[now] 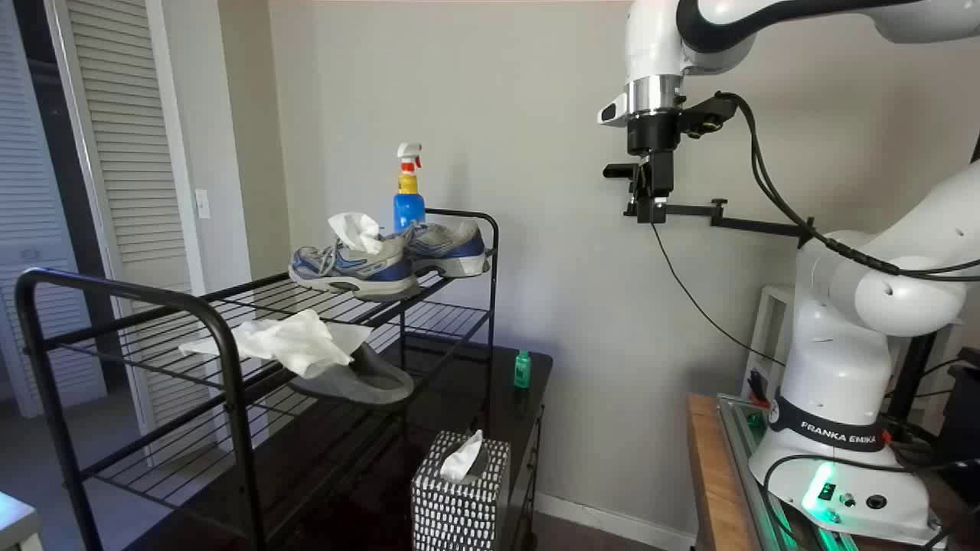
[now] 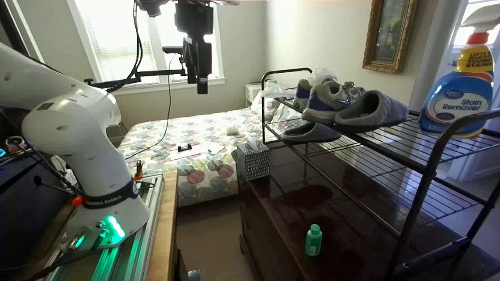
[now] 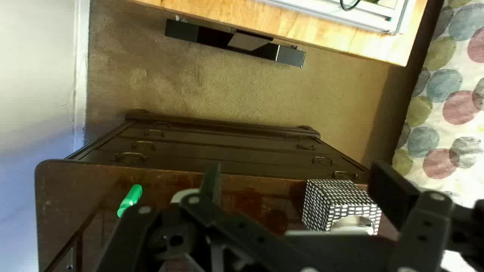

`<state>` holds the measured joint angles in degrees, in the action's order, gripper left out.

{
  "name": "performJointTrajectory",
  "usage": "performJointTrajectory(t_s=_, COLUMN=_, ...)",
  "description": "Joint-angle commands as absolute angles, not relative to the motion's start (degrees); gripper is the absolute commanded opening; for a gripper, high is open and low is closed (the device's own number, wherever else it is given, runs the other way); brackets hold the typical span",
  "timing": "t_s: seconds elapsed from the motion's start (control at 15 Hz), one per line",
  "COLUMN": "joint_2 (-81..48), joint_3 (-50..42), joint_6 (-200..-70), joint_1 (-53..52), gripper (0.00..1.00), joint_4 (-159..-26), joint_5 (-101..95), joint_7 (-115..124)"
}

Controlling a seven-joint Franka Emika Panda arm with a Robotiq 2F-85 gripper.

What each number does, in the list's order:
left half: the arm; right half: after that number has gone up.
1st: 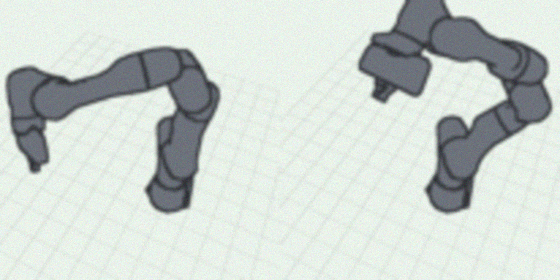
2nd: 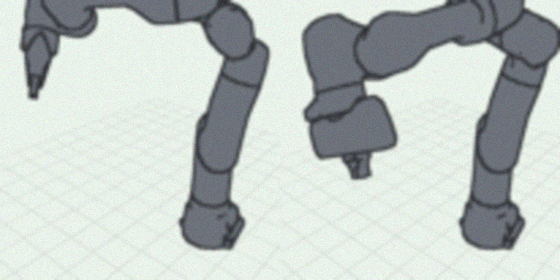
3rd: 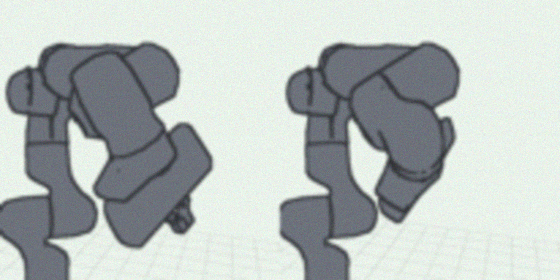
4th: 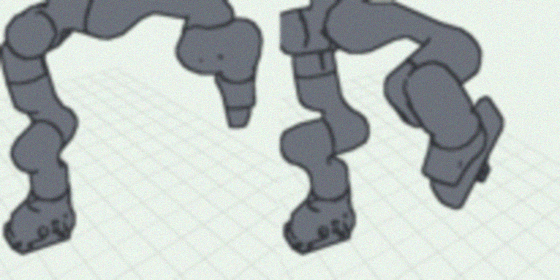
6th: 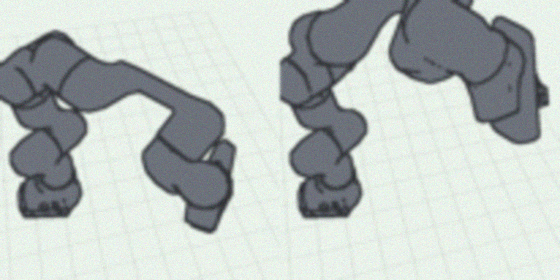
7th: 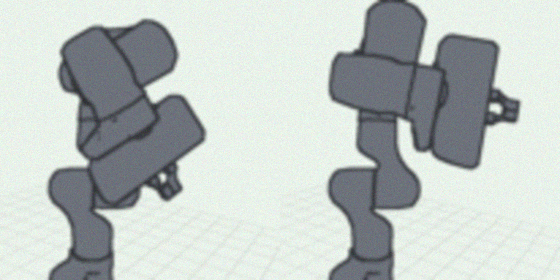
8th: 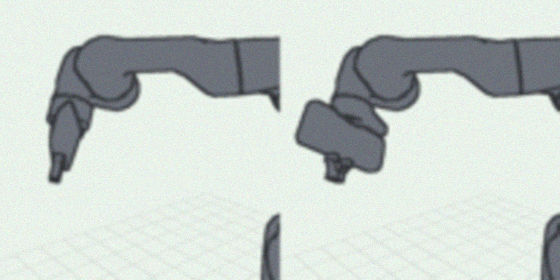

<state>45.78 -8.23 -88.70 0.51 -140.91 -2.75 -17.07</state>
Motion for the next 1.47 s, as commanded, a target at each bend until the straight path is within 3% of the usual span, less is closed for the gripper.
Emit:
performJointTrajectory(t_s=0.0, joint_2=45.8, joint_3=-8.4, joint_6=-88.6, joint_1=0.3, gripper=1.0, joint_4=-140.8, joint_5=-2.8, joint_7=-16.9)
performJointTrajectory(t_s=1.0, joint_2=45.8, joint_3=-8.4, joint_6=-88.6, joint_1=0.3, gripper=1.0, joint_4=-140.8, joint_5=-2.8, joint_7=-16.9)
performJointTrajectory(t_s=1.4, joint_2=44.7, joint_3=-5.8, joint_6=-96.9, joint_1=-1.9, gripper=1.0, joint_4=-140.7, joint_5=-2.3, joint_7=-16.6)
